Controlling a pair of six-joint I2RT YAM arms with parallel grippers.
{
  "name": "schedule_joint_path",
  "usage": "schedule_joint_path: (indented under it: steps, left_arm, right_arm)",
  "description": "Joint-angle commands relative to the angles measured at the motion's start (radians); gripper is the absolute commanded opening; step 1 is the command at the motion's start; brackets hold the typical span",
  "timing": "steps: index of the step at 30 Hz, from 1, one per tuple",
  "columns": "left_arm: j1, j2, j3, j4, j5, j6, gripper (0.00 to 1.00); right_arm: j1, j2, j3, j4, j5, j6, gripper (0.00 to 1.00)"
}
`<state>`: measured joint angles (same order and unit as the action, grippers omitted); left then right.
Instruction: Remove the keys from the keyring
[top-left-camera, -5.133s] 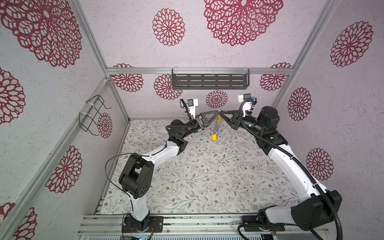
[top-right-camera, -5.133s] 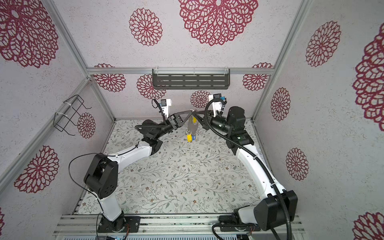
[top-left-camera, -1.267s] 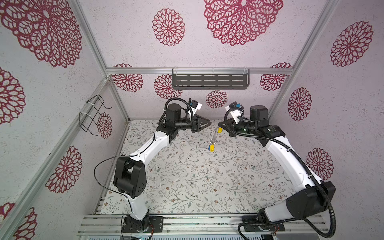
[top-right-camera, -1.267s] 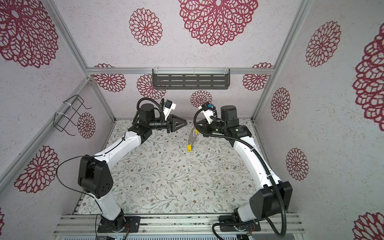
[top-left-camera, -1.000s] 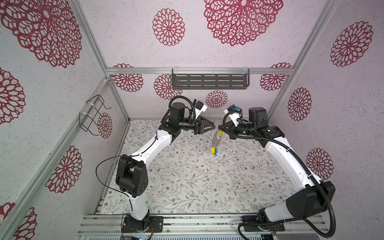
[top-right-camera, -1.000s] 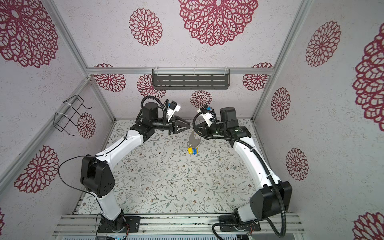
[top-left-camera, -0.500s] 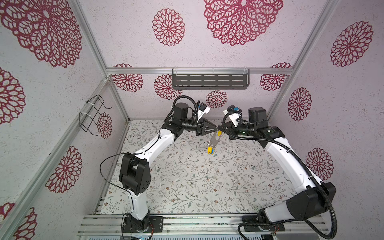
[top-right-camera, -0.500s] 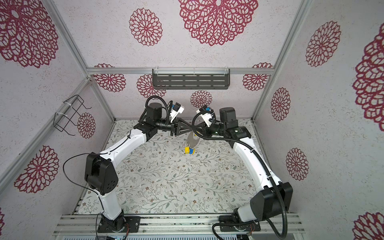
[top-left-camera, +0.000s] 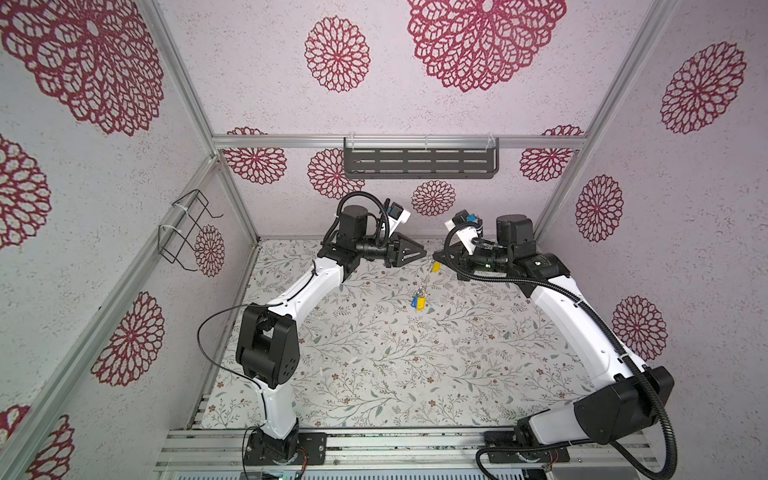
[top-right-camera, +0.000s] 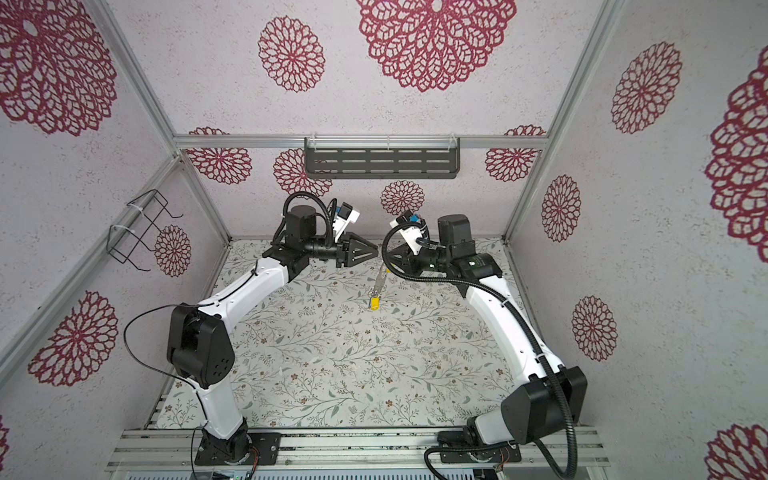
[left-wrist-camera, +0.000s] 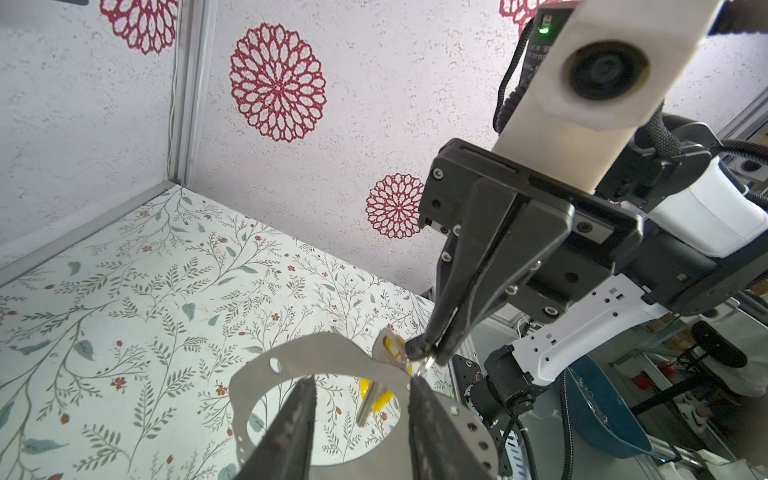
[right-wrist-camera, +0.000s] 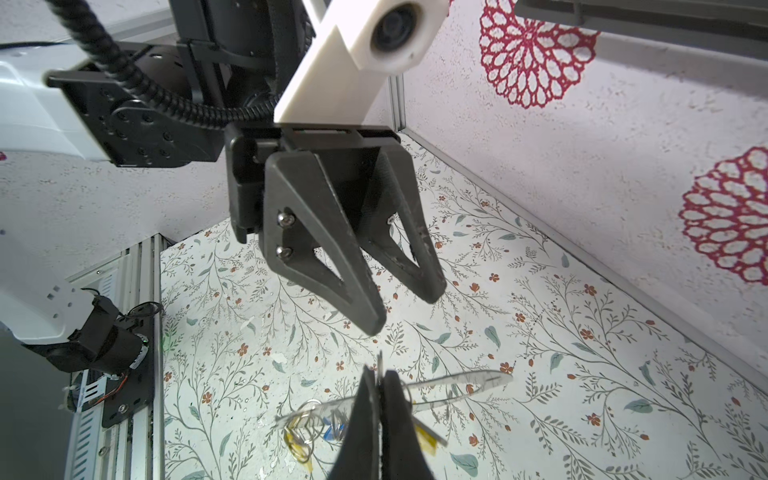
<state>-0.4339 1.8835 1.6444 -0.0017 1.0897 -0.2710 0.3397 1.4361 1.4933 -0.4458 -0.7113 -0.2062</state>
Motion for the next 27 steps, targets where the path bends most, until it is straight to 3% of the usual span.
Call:
schedule_joint_path:
  steps: [1,27]
  left_arm:
    - [-0.017,0.017,-0.006,0.060,0.026,-0.022,0.39]
    - [-0.031,0.042,0.003,0.107,0.049,-0.070,0.31]
  right_arm:
    - [0.005,-0.051,0.005,0.054,-0.025,0.014,0.00]
    - [0.015,-0.044,0.025,0.057,-0.014,0.021,0.00]
